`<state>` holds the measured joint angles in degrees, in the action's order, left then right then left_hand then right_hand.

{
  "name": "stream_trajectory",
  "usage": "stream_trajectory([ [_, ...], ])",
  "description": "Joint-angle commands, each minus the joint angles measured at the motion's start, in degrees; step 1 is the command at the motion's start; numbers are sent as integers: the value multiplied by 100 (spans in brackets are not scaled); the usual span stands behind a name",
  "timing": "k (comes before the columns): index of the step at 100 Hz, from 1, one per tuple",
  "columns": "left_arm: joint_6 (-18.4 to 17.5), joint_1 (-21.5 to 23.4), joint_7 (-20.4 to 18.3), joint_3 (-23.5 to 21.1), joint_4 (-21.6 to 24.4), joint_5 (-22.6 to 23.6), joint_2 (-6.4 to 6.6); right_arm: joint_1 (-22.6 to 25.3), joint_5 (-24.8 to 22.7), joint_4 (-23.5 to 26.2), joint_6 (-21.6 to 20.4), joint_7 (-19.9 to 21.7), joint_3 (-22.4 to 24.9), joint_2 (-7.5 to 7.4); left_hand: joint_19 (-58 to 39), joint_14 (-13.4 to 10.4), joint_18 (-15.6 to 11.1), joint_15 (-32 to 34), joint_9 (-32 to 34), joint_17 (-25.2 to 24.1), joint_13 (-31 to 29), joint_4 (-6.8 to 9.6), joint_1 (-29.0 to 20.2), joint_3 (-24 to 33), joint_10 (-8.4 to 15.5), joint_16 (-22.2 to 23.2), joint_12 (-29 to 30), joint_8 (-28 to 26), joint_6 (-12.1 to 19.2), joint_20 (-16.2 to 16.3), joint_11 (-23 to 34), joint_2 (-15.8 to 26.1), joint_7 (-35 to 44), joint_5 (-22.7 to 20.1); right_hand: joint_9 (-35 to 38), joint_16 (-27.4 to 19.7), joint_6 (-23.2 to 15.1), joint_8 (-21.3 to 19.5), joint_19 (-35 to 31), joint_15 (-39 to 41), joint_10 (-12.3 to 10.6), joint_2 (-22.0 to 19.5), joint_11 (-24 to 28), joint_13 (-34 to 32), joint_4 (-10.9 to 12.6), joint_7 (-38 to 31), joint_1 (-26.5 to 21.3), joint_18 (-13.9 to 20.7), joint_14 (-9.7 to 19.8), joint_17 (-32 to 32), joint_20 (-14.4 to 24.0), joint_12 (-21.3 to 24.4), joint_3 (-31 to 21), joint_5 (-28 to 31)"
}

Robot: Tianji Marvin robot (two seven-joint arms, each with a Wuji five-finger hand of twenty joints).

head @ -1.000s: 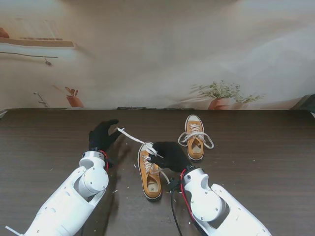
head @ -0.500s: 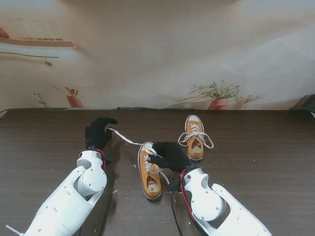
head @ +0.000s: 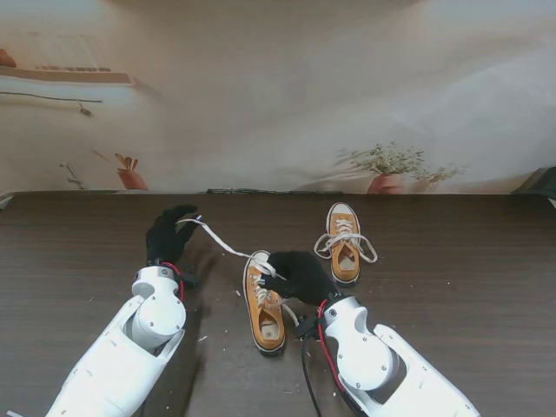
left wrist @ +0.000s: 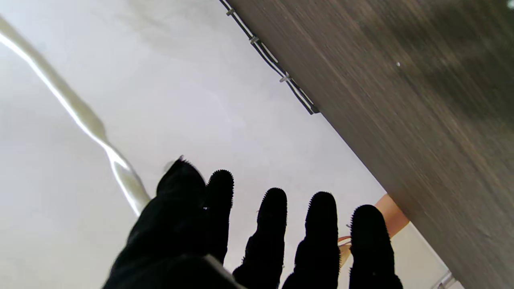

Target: Tie the shoelaces into a bow on the shoes

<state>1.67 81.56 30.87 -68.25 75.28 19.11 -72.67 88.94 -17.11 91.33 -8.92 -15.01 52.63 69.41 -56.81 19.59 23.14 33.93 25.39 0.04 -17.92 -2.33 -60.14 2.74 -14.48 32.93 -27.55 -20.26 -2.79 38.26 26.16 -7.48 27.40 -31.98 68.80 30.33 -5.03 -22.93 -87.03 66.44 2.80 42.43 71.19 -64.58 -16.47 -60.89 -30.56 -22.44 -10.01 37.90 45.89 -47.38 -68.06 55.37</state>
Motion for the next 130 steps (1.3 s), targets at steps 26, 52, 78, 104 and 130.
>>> stream_trajectory([
  [26, 138, -67, 329, -312, -328, 365, 1, -47, 17, -23, 26, 87, -67, -13, -117, -88, -20, 124, -128, 29, 37, 161, -1008, 371, 89, 118, -156, 25, -186, 98, 137, -499, 118, 75, 94, -20, -141, -240, -16, 95, -56, -104, 209, -60, -97, -134, -111, -87, 31, -47, -50, -106, -98, 65],
  [52, 222, 181, 74, -614, -7, 569, 118, -71, 14, -21, 46, 76, -96, -5, 44, -211, -223, 3, -502, -190, 362, 12, -76, 3016, 168, -12, -75, 143, -278, -136, 106, -1433, 101, 297, 94, -23, -143, -249, -16, 91, -56, -105, 209, -58, -98, -123, -106, -87, 39, -47, -48, -106, -95, 64],
  [78, -229, 1374, -1901, -1120, 1744, 714, 593, -77, 9, 18, 101, 54, -99, 3, 507, -333, -386, -390, -298, -313, 456, -175, -86, 2908, 271, -75, 39, -635, 580, -48, -260, -1862, 985, -335, 93, -24, -138, -250, -15, 89, -56, -104, 208, -58, -98, -116, -109, -87, 43, -47, -46, -107, -94, 64],
  [104, -1068, 2305, -3396, -1276, 2582, 368, 921, -76, 2, 56, 99, 28, -103, 9, 808, -362, -407, -642, 98, -85, 300, -123, -491, 2504, 332, -119, 111, -720, 1137, -24, -461, -1650, 1593, -934, 92, -25, -144, -240, -14, 87, -56, -100, 208, -57, -96, -106, -112, -87, 42, -47, -45, -107, -94, 64],
  [130, -1796, 2476, -3534, -894, 2295, -438, 928, 0, -198, 138, -27, -35, -113, -16, 1021, -460, -581, -753, -107, -274, 507, -30, -583, 1921, 415, -56, 152, 9, 1227, 84, -638, -1157, 558, -932, 92, -26, -156, -224, -10, 85, -55, -103, 208, -52, -95, -101, -112, -87, 43, -51, -45, -107, -89, 62],
])
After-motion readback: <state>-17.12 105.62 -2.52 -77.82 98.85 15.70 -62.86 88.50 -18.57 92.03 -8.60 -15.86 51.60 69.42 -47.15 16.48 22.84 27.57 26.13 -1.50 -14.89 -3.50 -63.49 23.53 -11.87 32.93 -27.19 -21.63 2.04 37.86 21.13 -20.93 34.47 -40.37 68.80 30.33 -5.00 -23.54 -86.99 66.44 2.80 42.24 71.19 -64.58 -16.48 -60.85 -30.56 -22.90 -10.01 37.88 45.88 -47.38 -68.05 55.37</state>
